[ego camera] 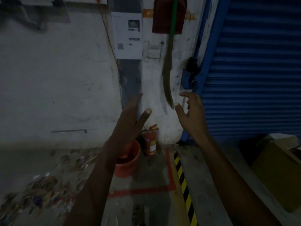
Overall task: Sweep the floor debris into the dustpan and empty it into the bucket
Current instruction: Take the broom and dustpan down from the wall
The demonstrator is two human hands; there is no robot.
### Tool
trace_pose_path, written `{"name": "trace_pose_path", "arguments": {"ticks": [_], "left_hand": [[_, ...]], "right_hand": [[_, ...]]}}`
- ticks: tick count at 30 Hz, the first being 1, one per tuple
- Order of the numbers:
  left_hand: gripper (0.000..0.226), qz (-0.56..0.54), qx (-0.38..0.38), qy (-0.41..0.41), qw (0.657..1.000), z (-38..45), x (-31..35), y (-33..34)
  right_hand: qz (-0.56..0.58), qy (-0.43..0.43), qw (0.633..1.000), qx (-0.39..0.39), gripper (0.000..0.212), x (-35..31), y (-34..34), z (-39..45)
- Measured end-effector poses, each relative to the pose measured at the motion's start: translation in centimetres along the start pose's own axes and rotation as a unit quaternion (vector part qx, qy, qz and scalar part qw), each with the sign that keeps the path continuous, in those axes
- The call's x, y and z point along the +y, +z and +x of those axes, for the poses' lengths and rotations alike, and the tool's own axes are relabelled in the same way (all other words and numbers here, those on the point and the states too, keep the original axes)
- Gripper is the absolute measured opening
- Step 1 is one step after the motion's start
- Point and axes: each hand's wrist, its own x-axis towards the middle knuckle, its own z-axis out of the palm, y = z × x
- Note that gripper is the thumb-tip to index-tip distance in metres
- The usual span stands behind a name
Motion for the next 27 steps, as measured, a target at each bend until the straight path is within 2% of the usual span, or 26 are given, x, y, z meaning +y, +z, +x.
{"name": "trace_pose_path", "arguments": {"ticks": [5,9,12,15,20,27], "left_hand": [[0.069,-0.033,-0.009,0.018,0.999,11.8,-6.0,3.0],[0.07,-0.042,-0.018,0.089,0.995,20.8,-9.7,3.9],[0.073,-0.052,-0.024,0.074,0.996,27.2,-11.5,4.3],[0.072,-0.062,-0.023,0.072,0.995,32.7,-12.6,5.2],[0.074,-0.046,0.03,0.086,0.995,42.4,-12.8,7.1],[0.068,-0.071,0.079,0.121,0.987,55.3,-12.3,9.4]], "right_hand": [[-0.021,0.007,1.0,0.021,0.038,4.6,4.2,9.2],[-0.02,0.008,0.998,0.065,0.035,7.1,6.8,17.3],[-0.017,0.019,0.997,0.074,0.036,9.4,8.3,22.7],[-0.008,0.014,0.996,0.091,0.035,11.9,9.1,28.1],[0.009,-0.013,0.993,0.117,0.034,16.3,9.6,38.2],[0.02,-0.088,0.989,0.117,0.031,20.8,9.7,50.4]]}}
